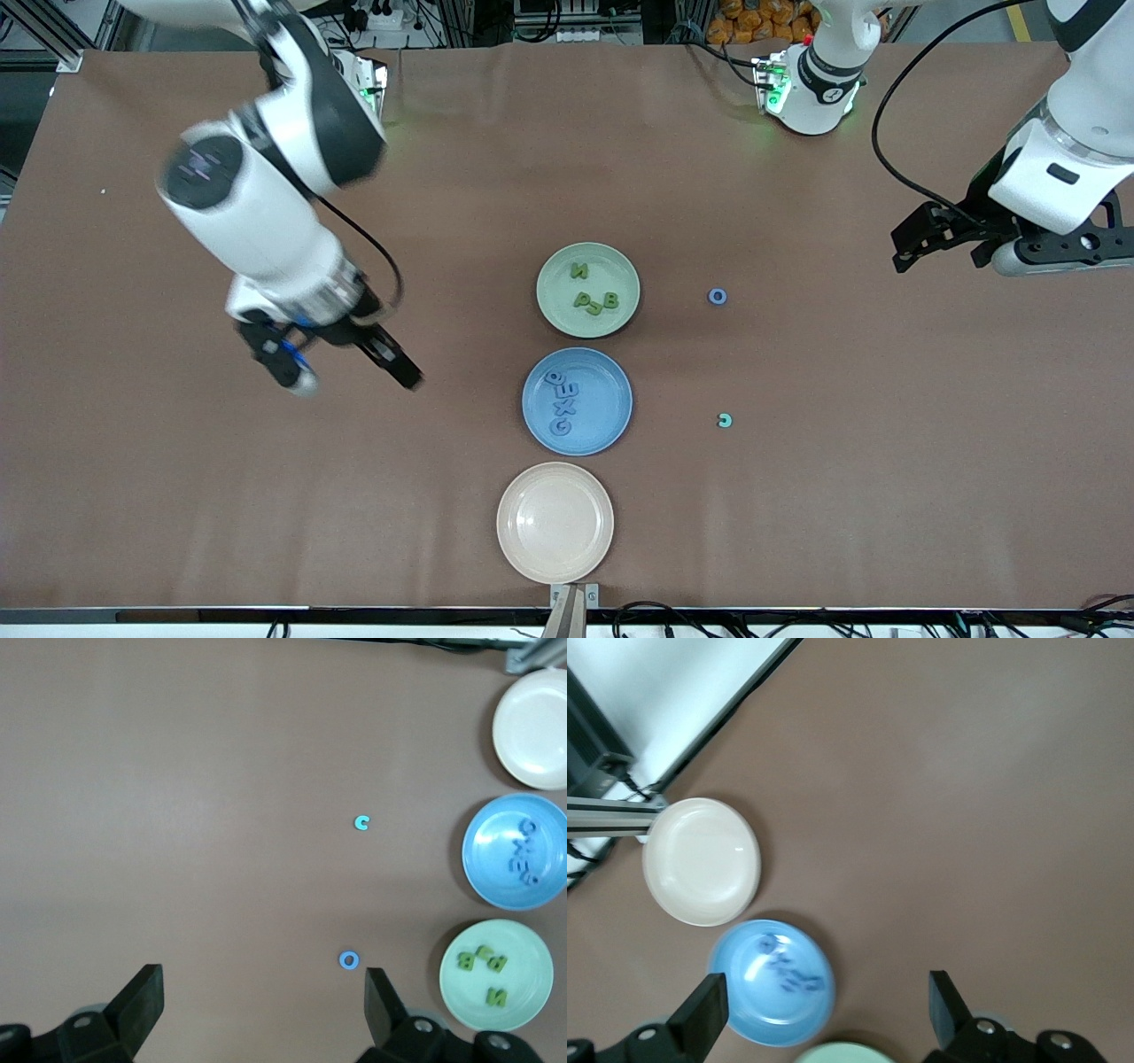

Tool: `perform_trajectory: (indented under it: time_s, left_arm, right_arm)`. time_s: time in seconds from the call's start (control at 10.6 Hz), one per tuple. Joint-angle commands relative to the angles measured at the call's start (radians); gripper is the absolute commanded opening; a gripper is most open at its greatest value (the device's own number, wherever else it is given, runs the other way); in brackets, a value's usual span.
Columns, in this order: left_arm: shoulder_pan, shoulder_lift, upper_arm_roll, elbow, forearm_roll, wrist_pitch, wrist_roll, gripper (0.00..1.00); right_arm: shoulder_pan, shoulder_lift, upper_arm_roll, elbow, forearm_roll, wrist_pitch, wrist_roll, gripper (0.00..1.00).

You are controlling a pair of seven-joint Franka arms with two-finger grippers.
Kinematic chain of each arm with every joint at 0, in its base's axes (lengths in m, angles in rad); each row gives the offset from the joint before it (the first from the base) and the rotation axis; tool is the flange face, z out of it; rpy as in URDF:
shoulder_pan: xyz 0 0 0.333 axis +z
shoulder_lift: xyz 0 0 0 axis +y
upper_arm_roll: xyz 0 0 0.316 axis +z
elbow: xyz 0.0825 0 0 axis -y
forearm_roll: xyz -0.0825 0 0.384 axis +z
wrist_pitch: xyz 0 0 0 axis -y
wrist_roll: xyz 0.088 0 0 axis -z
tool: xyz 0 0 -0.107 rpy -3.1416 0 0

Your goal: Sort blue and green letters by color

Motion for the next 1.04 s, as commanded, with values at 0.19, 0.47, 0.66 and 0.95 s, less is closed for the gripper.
perform_trajectory:
  time_s: [0.19, 0.47, 0.66, 0.95]
  left_arm:
    - [0.020, 0.009, 0.024, 0.049, -0.039, -0.100, 0.078, 1.00]
    - [0.020, 0.007, 0.020, 0.057, -0.024, -0.121, 0.080, 1.00]
    - [0.027, 0.006, 0.026, 0.064, -0.039, -0.123, 0.086, 1.00]
    - [0.026, 0.006, 0.026, 0.064, -0.030, -0.125, 0.087, 1.00]
  right_arm:
    - [-0.198, -0.333, 0.032, -0.119, 0.002, -0.329, -0.470, 1.00]
    - [-0.234, -0.370, -0.052, -0.116, 0.002, -0.413, -0.742, 1.00]
    - [-0.228, -0.370, -0.129, -0.088, 0.002, -0.458, -0.882, 1.00]
    - [-0.142, -0.370, -0.227, -0.085, 0.003, -0.462, -0.962, 1.00]
